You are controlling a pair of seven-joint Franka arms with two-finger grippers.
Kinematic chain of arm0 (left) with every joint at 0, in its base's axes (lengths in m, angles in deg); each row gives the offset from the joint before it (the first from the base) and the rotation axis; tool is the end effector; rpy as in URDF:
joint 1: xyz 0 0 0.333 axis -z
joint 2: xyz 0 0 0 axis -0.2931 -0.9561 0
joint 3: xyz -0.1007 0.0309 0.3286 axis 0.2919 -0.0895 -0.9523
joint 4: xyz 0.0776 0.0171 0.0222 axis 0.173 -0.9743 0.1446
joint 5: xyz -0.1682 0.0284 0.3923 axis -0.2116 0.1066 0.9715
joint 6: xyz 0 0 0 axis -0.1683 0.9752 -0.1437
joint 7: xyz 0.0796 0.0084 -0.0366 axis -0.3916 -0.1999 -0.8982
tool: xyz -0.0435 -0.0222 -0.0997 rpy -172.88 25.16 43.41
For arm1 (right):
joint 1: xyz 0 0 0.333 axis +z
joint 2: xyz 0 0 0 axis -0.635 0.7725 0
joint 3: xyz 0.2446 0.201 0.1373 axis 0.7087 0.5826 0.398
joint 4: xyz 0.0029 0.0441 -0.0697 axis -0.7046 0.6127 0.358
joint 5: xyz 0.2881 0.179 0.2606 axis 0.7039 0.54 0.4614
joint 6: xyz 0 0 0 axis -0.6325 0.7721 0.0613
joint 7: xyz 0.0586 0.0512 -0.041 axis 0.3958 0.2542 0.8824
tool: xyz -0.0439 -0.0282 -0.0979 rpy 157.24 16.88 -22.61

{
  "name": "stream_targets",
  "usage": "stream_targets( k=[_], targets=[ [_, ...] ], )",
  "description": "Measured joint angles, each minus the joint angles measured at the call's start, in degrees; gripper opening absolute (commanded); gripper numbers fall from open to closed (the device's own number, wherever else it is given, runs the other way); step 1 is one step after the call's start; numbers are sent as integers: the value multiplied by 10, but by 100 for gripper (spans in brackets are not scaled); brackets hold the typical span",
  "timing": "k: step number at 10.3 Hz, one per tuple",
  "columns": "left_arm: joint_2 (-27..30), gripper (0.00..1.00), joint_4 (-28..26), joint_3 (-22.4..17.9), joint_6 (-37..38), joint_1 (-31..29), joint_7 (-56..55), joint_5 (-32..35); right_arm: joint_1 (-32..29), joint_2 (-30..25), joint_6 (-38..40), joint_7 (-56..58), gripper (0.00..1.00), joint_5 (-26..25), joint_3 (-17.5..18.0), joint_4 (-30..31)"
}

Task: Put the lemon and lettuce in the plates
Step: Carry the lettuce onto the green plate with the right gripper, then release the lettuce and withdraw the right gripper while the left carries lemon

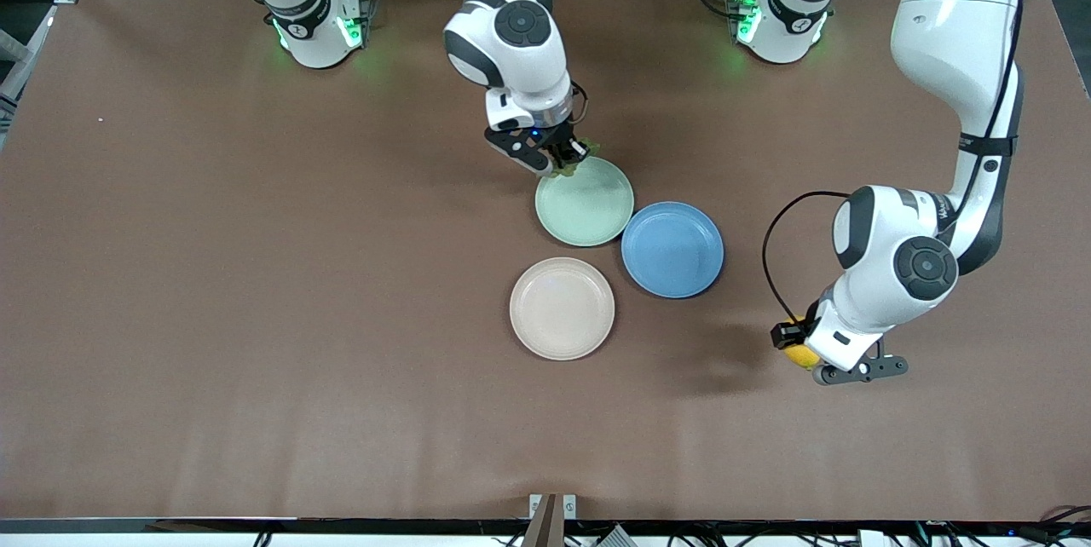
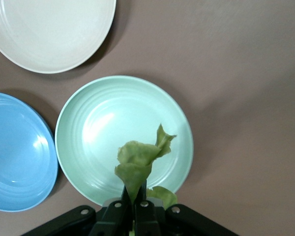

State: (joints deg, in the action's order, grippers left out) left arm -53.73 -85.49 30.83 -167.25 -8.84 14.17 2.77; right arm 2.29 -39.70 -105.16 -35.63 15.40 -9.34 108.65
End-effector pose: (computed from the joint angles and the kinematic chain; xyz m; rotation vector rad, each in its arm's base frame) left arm 0.7422 -0.1348 0.2798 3.1149 0.2153 0.1405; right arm 0.4123 0.5707 0.3016 -2.8032 0.9774 0.0086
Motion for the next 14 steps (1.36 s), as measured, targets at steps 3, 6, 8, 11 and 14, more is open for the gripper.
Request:
stream_targets(
  k=[3, 6, 8, 11, 14],
  targets=[
    [0, 0, 2, 1, 0, 25, -54, 0, 8, 74, -19, -63, 96, -66, 0, -73],
    [0, 0, 7, 2, 0, 60, -122, -2, 9, 96, -15, -81, 100, -100, -9, -96],
    [0, 0, 11, 2, 0, 85, -162, -2, 2, 80, 49, -68, 100, -103, -13, -120],
    [0, 0, 12, 2, 0, 102, -196, -3, -33, -40, 224, 92, 100, -42, -15, -144],
    [-1, 0, 12, 3, 0, 140, -258, -3, -114, -156, 358, 276, 100, 22, -22, -154]
  ],
)
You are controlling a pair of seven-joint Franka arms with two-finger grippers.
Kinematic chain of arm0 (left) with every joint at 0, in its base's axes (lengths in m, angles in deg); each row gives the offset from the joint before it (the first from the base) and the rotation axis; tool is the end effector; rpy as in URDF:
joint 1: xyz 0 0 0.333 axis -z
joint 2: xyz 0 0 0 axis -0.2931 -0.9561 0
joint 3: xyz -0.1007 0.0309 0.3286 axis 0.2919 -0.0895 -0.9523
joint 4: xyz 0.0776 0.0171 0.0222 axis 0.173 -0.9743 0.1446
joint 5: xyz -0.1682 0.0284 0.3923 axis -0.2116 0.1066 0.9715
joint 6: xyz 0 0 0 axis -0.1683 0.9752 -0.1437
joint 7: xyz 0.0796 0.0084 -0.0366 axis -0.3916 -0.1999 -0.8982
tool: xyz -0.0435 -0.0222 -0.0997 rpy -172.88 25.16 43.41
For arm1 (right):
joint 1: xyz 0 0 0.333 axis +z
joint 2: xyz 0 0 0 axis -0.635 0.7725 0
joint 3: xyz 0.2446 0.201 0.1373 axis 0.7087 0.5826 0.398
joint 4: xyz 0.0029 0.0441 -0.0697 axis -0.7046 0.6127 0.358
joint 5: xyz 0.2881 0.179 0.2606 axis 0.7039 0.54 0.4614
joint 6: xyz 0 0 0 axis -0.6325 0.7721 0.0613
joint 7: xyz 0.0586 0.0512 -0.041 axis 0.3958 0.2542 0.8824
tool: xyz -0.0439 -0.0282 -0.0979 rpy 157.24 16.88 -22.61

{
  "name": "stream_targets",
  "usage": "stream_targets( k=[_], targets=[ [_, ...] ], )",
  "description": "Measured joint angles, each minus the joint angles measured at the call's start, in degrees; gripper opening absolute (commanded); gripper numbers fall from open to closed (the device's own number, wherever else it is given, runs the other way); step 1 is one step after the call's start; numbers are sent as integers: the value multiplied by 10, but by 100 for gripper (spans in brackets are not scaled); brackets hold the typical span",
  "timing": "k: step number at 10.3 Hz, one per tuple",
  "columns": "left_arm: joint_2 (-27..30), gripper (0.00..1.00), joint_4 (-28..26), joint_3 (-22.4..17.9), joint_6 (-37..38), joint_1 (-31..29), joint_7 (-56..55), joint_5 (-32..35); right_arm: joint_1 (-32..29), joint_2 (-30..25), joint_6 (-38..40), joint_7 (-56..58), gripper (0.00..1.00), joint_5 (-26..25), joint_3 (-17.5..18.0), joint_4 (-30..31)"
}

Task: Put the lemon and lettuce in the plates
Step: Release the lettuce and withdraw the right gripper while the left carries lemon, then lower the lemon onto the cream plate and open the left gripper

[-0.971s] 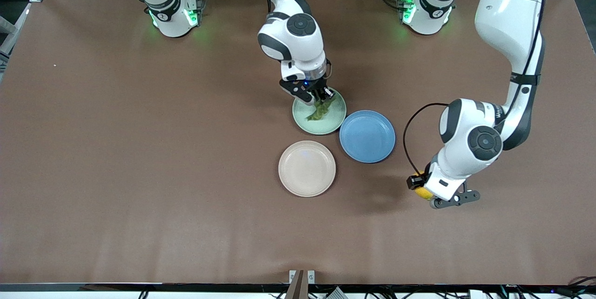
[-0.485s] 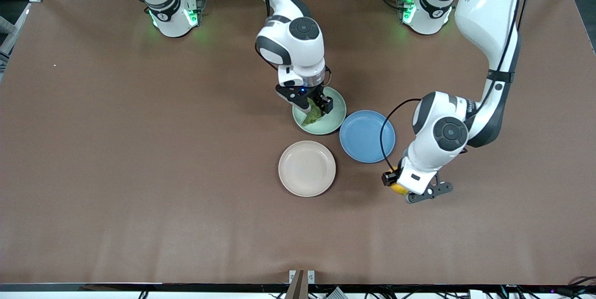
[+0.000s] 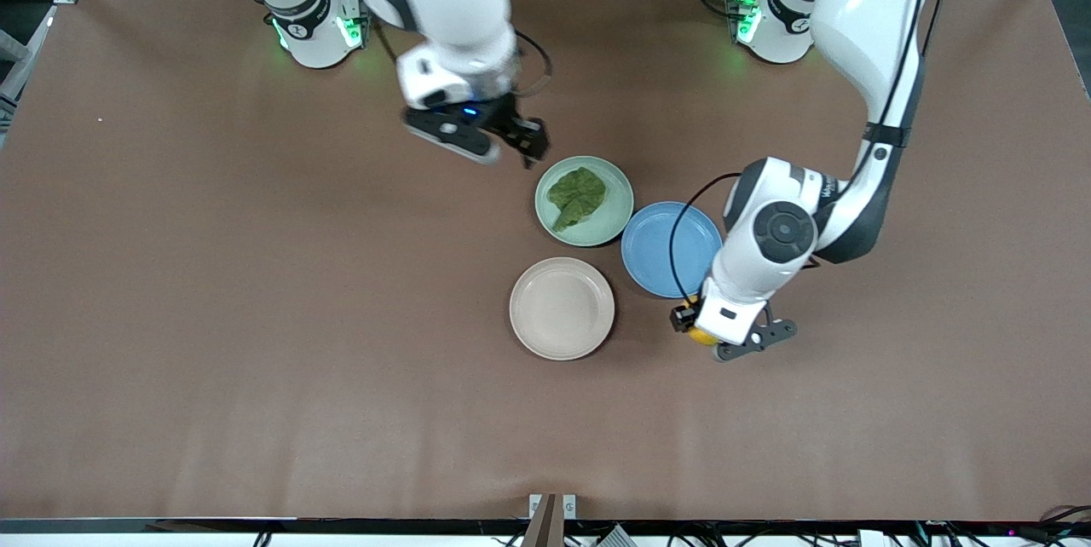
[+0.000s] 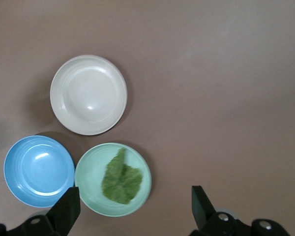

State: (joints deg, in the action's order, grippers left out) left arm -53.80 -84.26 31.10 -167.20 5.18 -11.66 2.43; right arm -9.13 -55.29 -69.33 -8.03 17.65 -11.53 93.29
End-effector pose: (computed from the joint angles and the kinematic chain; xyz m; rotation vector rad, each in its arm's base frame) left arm 0.6915 -0.3156 0.2893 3.0299 0.5276 0.1397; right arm 0.5100 0.4351 0.5599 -3.0072 0.6811 -0.0606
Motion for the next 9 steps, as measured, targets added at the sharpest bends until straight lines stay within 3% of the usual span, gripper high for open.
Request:
stream_targets(
  k=[3, 5, 8, 9],
  targets=[
    [-3, 0, 10, 0, 0, 35, -52, 0, -102, -37, 90, 179, 100, 30, -4, -41],
    [-11, 0, 17, 0, -7, 51, -78, 0, -155, -66, 127, 322, 100, 56, -38, -53],
    [-58, 0, 45, -1, -80, 98, -145, 0, -260, -111, 186, 532, 100, 73, -88, -54],
    [-77, 14, 49, -2, -121, 116, -165, 0, -268, -117, 197, 596, 100, 73, -120, -53]
  ],
)
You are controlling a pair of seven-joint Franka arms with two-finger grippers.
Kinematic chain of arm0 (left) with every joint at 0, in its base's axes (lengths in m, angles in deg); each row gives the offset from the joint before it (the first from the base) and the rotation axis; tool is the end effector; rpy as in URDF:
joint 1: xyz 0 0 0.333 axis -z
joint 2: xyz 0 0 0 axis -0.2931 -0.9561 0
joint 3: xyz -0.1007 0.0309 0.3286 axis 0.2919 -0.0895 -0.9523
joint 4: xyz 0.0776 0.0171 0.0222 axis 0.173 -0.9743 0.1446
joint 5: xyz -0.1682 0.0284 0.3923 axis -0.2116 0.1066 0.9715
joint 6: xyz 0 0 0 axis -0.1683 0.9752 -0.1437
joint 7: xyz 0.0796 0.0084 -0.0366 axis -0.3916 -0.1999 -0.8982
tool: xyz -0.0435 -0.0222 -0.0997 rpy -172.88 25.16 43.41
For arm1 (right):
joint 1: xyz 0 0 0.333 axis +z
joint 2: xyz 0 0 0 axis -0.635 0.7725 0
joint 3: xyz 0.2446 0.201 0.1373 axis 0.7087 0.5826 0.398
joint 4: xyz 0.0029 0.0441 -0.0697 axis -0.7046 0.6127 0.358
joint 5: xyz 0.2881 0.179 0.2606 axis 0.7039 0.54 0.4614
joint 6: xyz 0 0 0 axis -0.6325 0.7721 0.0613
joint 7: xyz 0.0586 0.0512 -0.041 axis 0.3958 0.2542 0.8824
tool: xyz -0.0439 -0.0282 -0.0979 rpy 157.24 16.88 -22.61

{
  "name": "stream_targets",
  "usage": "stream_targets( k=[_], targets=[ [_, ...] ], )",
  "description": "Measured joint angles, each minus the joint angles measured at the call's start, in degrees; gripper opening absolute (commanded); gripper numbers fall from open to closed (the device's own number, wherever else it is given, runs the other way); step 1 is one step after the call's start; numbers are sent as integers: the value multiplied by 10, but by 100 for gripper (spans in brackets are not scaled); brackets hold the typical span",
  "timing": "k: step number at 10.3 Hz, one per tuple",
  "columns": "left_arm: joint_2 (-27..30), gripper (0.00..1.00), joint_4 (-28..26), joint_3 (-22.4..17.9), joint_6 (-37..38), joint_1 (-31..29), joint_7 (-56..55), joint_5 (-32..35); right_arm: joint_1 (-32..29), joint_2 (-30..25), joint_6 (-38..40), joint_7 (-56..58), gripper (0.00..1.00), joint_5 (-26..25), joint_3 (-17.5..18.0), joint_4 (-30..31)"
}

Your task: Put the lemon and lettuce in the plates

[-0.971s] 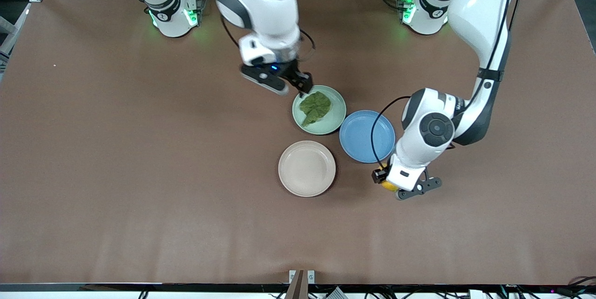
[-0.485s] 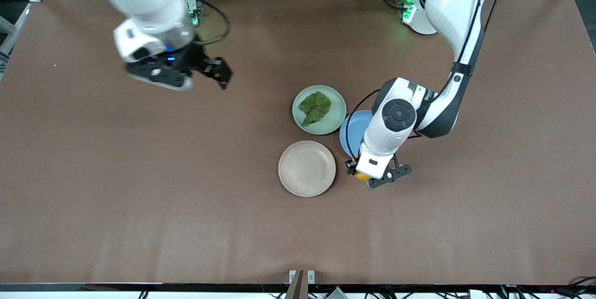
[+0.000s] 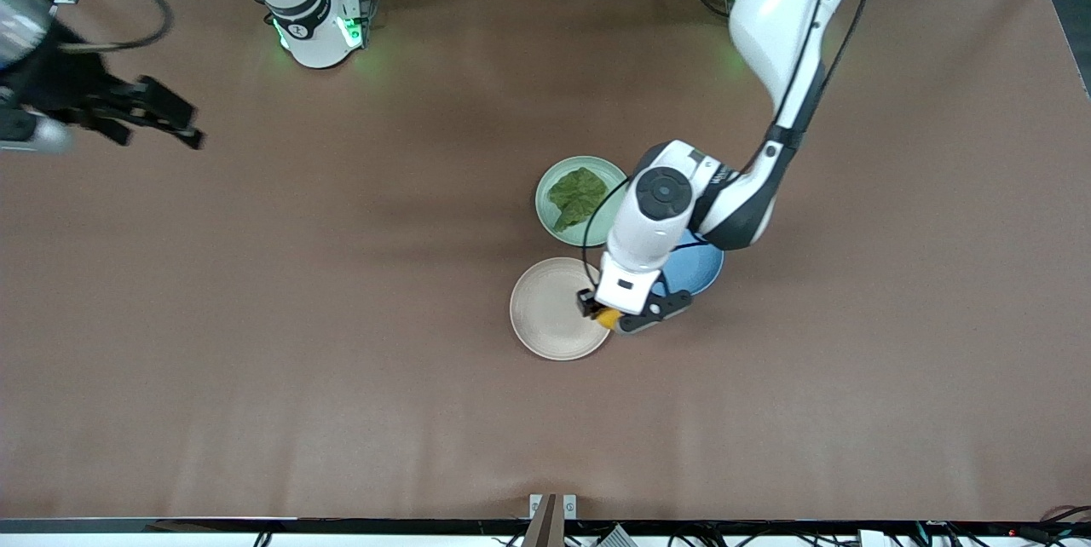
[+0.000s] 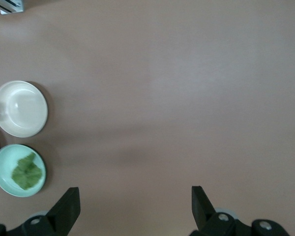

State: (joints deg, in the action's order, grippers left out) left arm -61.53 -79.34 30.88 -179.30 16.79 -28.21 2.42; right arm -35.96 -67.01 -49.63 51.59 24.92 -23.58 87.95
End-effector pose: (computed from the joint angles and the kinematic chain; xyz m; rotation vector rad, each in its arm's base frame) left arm 0.6436 -0.4662 0.2494 2.8523 0.6334 0.2577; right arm 0.5754 0.0391 0.7024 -3.0495 0.1166 -0.0174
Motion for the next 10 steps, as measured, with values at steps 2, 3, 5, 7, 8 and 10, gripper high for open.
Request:
stream_targets(
  k=[2, 3, 5, 7, 8, 10],
  targets=[
    [-26, 100, 4, -1, -38, 19, -16, 0, -6, -7, 5, 83, 100, 0, -59, 1],
    [-31, 100, 4, -1, -39, 23, -17, 0, -8, -8, 6, 103, 100, -3, -74, 2],
    [-33, 100, 5, -2, -39, 34, -17, 0, -7, -9, 5, 110, 100, -9, -76, 5],
    [-31, 100, 12, -14, -37, 33, -17, 0, -6, -8, -5, 111, 100, -10, -74, 17],
    [-26, 100, 19, -31, -27, 26, -17, 0, -5, -6, -11, 112, 100, -10, -74, 22],
    [1, 100, 26, -54, 34, -15, 9, 0, 10, -6, -13, 112, 100, -17, -72, 31]
  ],
)
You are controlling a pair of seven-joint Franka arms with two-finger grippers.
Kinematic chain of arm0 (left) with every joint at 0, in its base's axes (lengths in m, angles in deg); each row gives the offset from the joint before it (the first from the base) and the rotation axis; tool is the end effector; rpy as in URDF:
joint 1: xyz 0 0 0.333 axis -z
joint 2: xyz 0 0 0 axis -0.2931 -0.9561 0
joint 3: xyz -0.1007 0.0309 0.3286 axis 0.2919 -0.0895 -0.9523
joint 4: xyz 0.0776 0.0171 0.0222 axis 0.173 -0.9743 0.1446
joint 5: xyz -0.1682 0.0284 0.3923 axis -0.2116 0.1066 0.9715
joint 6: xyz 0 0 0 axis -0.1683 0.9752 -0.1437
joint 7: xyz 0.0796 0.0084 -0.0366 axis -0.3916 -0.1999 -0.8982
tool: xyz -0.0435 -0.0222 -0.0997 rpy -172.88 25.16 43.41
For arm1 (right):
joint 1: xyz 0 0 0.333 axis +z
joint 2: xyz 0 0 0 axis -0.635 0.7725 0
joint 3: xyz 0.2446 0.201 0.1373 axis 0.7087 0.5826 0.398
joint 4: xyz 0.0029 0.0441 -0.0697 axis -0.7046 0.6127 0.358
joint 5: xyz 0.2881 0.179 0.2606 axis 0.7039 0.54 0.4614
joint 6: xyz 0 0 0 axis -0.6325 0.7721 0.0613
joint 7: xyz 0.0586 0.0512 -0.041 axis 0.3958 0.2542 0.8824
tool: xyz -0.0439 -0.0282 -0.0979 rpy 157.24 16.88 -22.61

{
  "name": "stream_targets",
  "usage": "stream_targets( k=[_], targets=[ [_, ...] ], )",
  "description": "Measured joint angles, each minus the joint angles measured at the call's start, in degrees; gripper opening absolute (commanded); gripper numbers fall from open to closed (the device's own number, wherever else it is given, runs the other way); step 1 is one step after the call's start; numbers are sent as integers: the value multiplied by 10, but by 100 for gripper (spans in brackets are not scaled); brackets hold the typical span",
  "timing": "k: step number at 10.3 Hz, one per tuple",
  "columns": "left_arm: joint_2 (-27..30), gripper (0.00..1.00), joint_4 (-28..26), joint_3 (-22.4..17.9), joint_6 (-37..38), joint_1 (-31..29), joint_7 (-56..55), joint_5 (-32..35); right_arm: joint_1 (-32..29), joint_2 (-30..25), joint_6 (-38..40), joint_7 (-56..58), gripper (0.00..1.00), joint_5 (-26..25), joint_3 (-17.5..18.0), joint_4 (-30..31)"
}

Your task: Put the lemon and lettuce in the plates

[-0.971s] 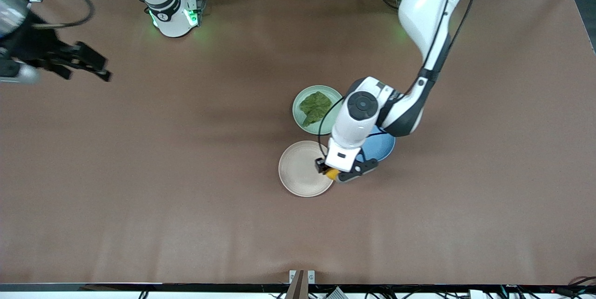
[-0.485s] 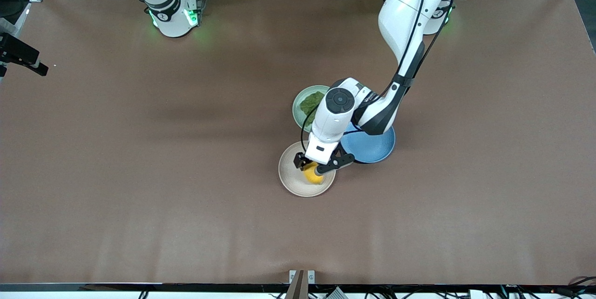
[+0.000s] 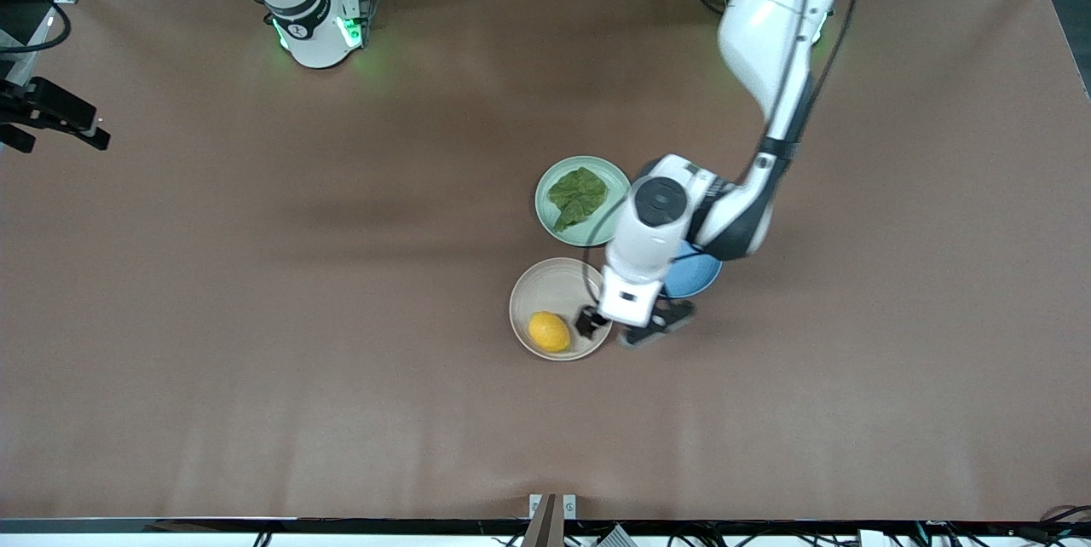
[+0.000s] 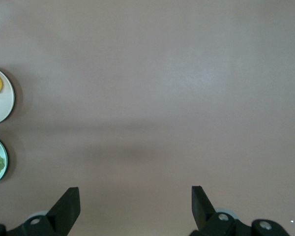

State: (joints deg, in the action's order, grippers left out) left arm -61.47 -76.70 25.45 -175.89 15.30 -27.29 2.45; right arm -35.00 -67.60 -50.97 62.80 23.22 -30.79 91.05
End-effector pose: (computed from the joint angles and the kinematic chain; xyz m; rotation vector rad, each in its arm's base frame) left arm 0.6938 -0.4026 0.2666 2.8846 0.7486 0.3377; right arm 0.5757 -0.0282 0.6831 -3.0802 -0.0075 -0.0043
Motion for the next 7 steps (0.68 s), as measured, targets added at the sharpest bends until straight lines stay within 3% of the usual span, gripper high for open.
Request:
stream_targets(
  k=[5, 7],
  targets=[
    [60, 100, -1, -2, 142, -125, 142, 0, 8, -2, -17, 2, 100, -27, 8, 0],
    [100, 100, -27, 3, 204, -171, 216, 0, 26, -3, -16, 2, 100, -27, 11, 1]
  ],
)
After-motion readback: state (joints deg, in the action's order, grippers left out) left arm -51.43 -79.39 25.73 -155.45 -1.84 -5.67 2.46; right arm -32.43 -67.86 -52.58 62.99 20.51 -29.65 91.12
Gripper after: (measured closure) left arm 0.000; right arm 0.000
